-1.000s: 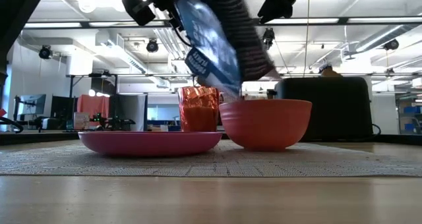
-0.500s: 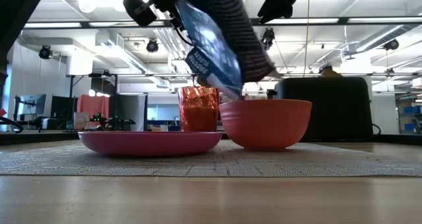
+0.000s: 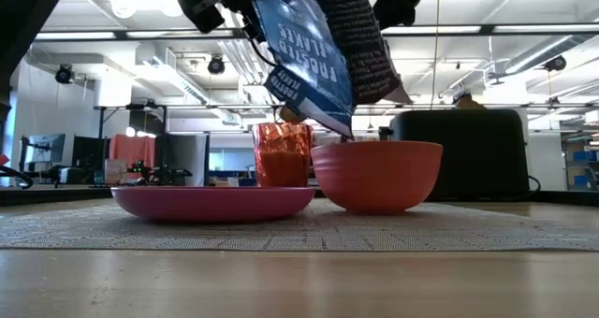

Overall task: Arrange a breakfast setting
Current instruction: Pour the cereals from the cereal box into the orange bowl on the table mat

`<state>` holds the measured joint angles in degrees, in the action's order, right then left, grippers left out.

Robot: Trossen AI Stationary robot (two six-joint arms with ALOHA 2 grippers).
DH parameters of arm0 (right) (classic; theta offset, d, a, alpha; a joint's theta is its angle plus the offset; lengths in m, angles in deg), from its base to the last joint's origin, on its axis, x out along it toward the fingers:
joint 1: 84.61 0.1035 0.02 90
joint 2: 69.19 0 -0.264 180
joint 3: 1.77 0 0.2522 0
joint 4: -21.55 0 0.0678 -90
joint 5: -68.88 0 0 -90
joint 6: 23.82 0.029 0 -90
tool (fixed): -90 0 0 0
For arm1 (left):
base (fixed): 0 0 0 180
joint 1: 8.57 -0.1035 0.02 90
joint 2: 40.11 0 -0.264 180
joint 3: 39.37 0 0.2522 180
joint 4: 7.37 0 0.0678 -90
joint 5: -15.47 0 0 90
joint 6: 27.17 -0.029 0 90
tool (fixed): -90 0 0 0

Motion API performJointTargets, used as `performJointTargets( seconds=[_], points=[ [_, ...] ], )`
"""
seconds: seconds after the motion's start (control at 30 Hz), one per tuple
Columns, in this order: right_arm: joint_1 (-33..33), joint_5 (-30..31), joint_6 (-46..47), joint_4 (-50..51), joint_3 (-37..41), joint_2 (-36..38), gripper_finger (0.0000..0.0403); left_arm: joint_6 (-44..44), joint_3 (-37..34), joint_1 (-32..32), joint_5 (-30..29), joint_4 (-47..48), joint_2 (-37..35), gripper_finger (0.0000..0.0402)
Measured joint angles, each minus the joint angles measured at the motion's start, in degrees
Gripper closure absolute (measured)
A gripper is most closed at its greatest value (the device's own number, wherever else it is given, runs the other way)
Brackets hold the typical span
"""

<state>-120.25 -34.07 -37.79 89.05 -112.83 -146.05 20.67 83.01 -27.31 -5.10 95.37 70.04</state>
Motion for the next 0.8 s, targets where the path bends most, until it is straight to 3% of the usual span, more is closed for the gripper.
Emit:
performJointTargets(
  seconds=[0.8],
  points=[
    [-0.02,0.01,-0.05,-0.01,0.0,0.0,0.0199,0.78,-0.24,-0.51,0.02,0.02,1.05,0.0333]
  ],
)
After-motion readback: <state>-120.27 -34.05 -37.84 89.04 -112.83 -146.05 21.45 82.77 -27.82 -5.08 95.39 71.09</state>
